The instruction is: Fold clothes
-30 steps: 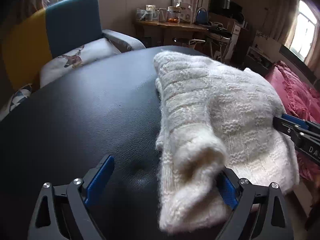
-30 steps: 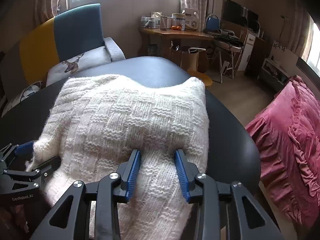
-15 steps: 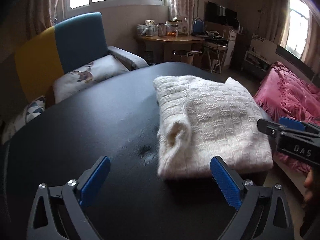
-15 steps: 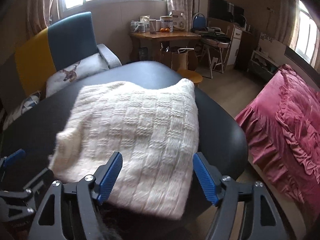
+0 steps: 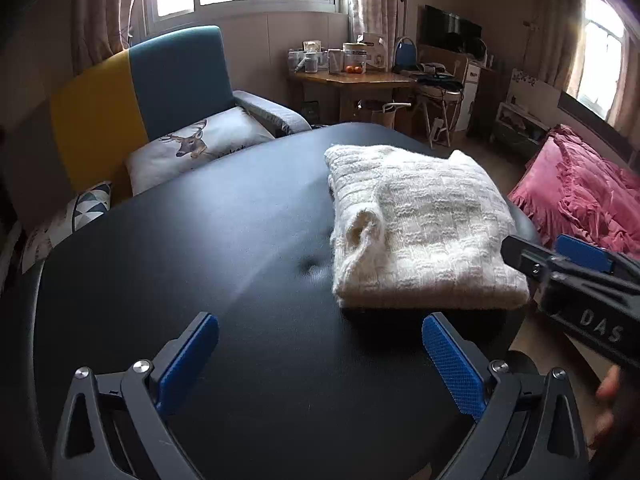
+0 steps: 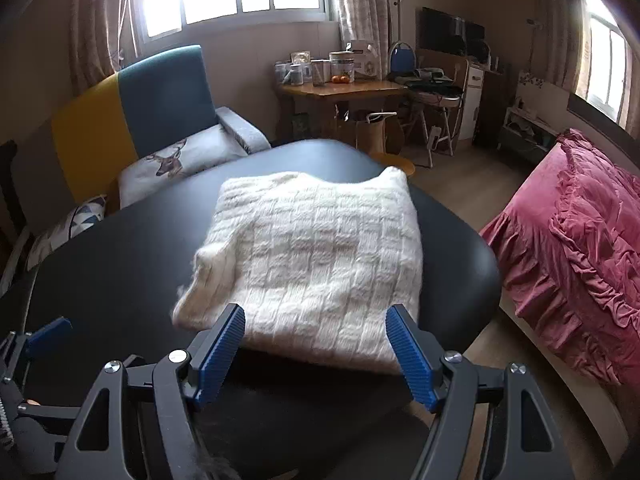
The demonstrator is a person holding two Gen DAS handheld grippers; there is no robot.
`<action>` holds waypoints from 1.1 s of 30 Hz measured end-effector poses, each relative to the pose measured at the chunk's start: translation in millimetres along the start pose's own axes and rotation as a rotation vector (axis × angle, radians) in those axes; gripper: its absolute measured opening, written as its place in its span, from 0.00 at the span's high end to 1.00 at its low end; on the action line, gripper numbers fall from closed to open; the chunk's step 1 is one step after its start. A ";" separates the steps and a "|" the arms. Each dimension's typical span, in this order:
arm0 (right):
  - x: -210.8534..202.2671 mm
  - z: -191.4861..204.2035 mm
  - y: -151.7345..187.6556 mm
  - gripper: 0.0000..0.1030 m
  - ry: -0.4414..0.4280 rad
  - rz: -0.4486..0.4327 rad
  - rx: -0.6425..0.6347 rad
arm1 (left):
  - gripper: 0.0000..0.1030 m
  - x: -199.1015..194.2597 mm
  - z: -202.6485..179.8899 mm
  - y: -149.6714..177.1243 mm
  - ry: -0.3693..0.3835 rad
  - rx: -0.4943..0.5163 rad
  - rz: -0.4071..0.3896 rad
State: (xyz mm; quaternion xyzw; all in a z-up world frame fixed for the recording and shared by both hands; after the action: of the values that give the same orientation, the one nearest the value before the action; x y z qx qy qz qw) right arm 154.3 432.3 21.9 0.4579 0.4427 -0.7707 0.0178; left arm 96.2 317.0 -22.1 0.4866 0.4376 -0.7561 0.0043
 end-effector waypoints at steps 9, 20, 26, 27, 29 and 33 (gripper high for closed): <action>-1.6 -2.4 4.6 0.28 0.016 -0.002 -0.005 | 0.00 -7.2 -2.5 4.4 0.088 -0.018 0.021; -0.9 -3.4 7.5 0.28 0.008 0.005 -0.003 | 0.00 -10.4 -2.2 7.5 0.063 -0.022 0.014; -1.5 -6.1 7.4 0.28 0.007 0.005 0.003 | 0.00 -11.6 -10.4 6.7 0.043 0.006 0.015; -1.3 -6.7 7.0 0.28 0.006 0.005 0.005 | 0.00 -10.7 -11.6 6.8 0.045 0.007 0.019; -1.0 -8.3 6.6 0.28 0.003 0.008 0.011 | 0.00 -8.9 -12.3 8.3 0.053 0.005 0.033; -1.6 -9.0 7.3 0.28 -0.001 0.009 0.016 | 0.00 -5.9 -12.5 10.5 0.045 0.002 0.053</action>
State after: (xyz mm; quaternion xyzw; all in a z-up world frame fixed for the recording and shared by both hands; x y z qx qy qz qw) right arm 164.6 433.5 16.5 0.4597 0.4345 -0.7743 0.0177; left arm 113.0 316.4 -26.4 0.5149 0.4239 -0.7450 0.0143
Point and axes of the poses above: each gripper's, at about its wrist camera, not at the fingertips, and x roughly the way its jaws point, z to its left, y to its underside, the point moved 3 cm from there along x, roughly the way its jaws point, and after that the axes turned 12 degrees about x, right-handed, at the moved point
